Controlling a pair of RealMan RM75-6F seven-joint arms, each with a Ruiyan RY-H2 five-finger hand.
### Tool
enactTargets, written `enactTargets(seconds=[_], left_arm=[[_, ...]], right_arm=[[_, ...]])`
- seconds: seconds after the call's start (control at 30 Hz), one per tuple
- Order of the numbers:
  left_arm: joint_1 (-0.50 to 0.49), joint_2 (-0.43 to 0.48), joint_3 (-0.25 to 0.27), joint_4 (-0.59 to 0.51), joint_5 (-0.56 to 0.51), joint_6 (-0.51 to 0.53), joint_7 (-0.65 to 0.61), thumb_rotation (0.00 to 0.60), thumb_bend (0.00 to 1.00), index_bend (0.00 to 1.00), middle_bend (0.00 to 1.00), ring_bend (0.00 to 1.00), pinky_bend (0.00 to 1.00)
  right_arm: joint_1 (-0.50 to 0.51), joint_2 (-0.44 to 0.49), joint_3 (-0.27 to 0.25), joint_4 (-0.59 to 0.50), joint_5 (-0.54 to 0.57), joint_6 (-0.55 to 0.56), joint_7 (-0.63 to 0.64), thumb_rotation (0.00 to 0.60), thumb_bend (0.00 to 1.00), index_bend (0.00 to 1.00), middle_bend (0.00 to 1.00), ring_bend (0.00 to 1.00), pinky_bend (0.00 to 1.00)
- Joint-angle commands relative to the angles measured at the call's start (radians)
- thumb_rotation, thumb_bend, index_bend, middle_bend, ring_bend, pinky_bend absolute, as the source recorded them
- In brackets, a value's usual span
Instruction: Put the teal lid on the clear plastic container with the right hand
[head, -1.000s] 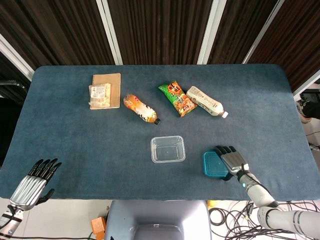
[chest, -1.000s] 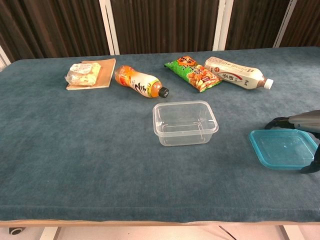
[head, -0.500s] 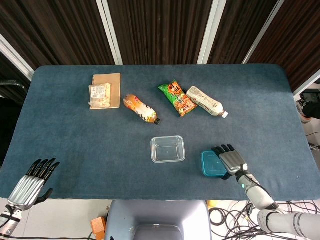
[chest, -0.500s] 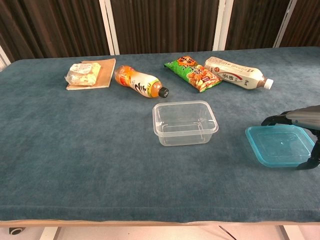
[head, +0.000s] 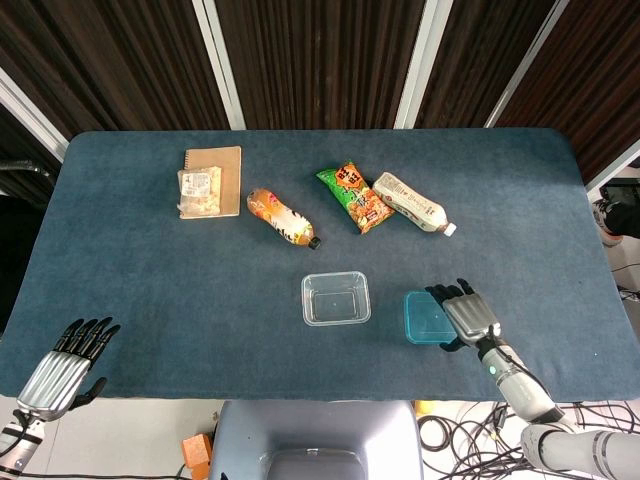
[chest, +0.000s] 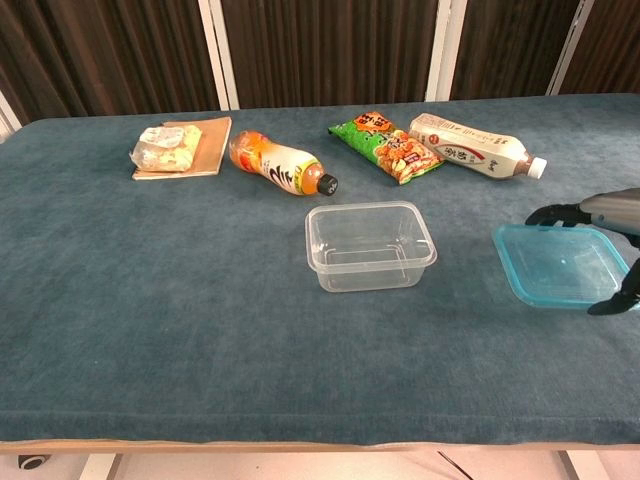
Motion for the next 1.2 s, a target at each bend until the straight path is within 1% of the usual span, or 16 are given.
enactTargets(seconds=[0.03,0.13,0.27,0.37,0.43,0.6,0.7,0.77,0.93,1.2], left_arm=[[-0.001,-0.001,-0.003,0.004,-0.004,-0.002,-0.004,0.600,0.34,0.00,0.03,0.03,0.04],[-0.002,-0.004,-0.006,0.010,-0.010,-0.006,-0.013,0.600,0.34,0.00,0.03,0.03,0.04],[-0.004,-0.009,-0.008,0.019,-0.011,-0.010,-0.024,0.600,0.35,0.00,0.03,0.03,0.04],[-0.007,-0.013,-0.008,0.023,-0.007,-0.011,-0.027,0.600,0.35,0.00,0.03,0.03,0.04],[-0.008,-0.014,-0.009,0.025,-0.006,-0.012,-0.025,0.600,0.35,0.00,0.03,0.03,0.04],[-0.011,-0.016,-0.011,0.029,-0.010,-0.016,-0.030,0.600,0.35,0.00,0.03,0.03,0.04],[-0.012,-0.016,-0.012,0.034,-0.017,-0.023,-0.035,0.600,0.35,0.00,0.03,0.03,0.04],[-0.011,-0.015,-0.014,0.037,-0.021,-0.024,-0.040,0.600,0.34,0.00,0.03,0.03,0.04],[-0.006,-0.006,-0.016,0.042,-0.028,-0.016,-0.051,0.600,0.34,0.00,0.03,0.03,0.04],[-0.003,-0.003,-0.015,0.043,-0.023,-0.008,-0.056,0.600,0.35,0.00,0.03,0.03,0.04]], right_arm=[[-0.001,0.049,0.044,-0.045,-0.049,0.014,0.073,0.600,0.10,0.71,0.36,0.16,0.03],[0.017,0.090,0.086,-0.108,-0.056,0.004,0.108,0.600,0.10,0.71,0.36,0.16,0.03],[0.072,0.118,0.150,-0.189,0.002,-0.052,0.125,0.600,0.10,0.70,0.36,0.16,0.03],[0.131,0.104,0.185,-0.227,0.076,-0.085,0.081,0.600,0.10,0.69,0.36,0.16,0.03],[0.178,0.073,0.199,-0.240,0.140,-0.089,0.023,0.600,0.10,0.69,0.36,0.16,0.03],[0.298,-0.031,0.198,-0.239,0.327,-0.051,-0.154,0.600,0.10,0.67,0.36,0.16,0.03],[0.351,-0.094,0.195,-0.223,0.420,-0.017,-0.222,0.600,0.10,0.67,0.36,0.16,0.03],[0.375,-0.123,0.192,-0.212,0.458,-0.001,-0.250,0.600,0.10,0.67,0.36,0.16,0.03],[0.406,-0.158,0.187,-0.195,0.510,0.024,-0.278,0.600,0.10,0.67,0.36,0.16,0.03],[0.413,-0.175,0.176,-0.170,0.525,0.036,-0.269,0.600,0.10,0.67,0.36,0.16,0.03]])
